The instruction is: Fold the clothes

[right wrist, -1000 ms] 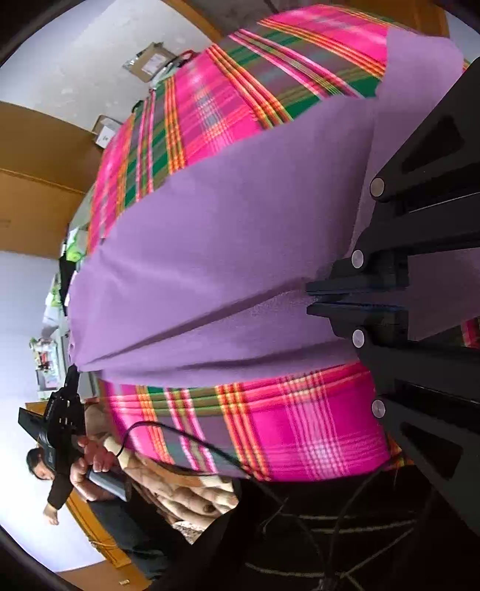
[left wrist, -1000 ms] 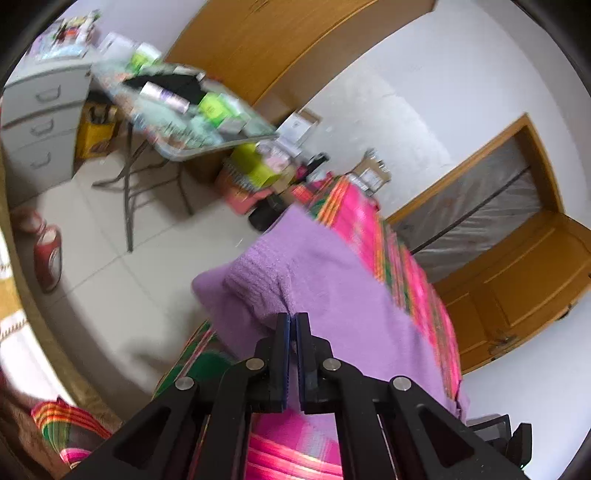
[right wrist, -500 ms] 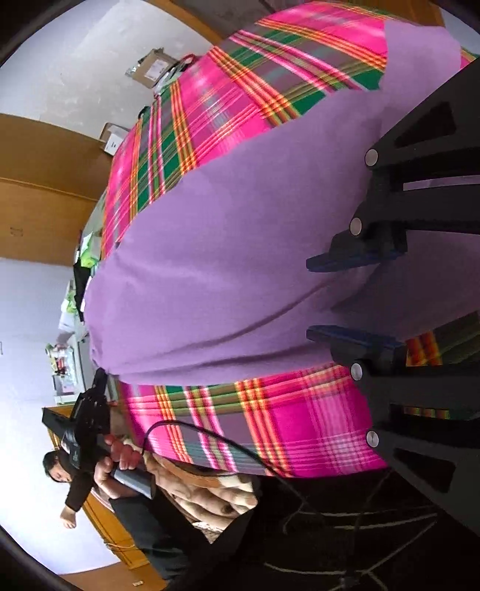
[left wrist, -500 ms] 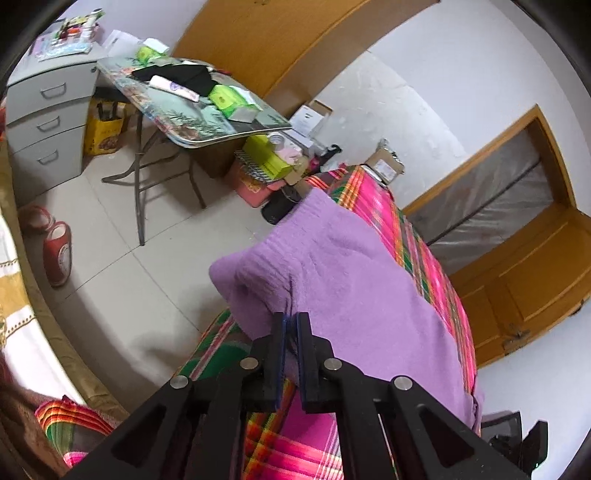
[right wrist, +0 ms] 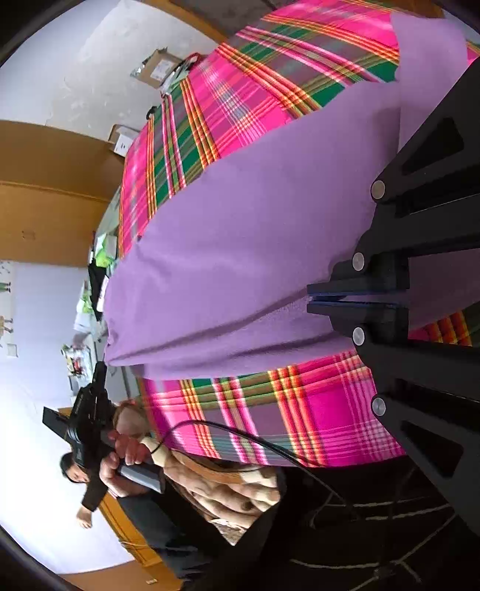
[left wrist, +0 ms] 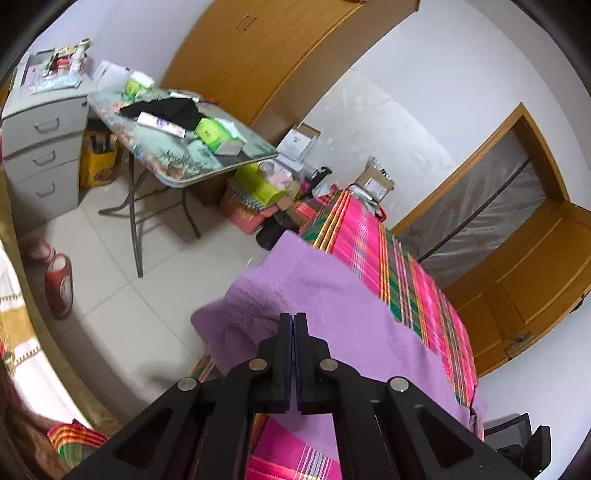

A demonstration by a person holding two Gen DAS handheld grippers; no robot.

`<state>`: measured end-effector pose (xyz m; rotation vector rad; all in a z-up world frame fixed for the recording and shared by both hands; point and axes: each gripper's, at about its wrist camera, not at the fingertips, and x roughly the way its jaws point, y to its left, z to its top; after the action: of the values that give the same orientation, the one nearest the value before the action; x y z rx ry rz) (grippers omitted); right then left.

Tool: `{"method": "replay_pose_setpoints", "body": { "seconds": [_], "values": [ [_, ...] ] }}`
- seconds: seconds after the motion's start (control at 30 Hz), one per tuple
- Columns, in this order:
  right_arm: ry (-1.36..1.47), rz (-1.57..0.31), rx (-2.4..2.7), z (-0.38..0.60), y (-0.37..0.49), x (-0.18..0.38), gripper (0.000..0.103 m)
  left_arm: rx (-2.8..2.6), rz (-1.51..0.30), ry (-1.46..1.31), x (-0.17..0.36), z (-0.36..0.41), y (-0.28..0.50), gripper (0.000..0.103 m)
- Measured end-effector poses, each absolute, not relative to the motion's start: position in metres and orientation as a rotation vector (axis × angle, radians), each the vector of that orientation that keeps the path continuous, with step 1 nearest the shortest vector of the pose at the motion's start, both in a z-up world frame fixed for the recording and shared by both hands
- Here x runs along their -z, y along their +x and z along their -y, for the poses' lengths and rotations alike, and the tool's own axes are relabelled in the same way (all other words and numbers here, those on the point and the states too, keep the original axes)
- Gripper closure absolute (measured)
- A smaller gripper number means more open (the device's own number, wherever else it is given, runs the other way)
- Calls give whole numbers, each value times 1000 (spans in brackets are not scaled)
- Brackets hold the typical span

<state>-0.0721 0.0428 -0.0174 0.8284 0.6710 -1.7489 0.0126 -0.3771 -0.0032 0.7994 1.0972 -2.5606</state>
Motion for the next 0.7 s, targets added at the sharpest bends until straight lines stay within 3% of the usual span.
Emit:
{"method": "replay_pose_setpoints", "body": {
  "seconds": [0.23, 0.47, 0.7],
  "values": [
    [870, -629, 1746, -47, -73, 29, 101, 2504, -1121, 891, 31, 383, 10, 102],
    [823, -627, 1749, -44, -70, 17, 101, 2613, -1028, 772, 0, 378, 16, 102],
    [887, -629, 1685, -42, -62, 41, 101, 2486, -1048, 886, 39, 386, 25, 103]
  ]
}}
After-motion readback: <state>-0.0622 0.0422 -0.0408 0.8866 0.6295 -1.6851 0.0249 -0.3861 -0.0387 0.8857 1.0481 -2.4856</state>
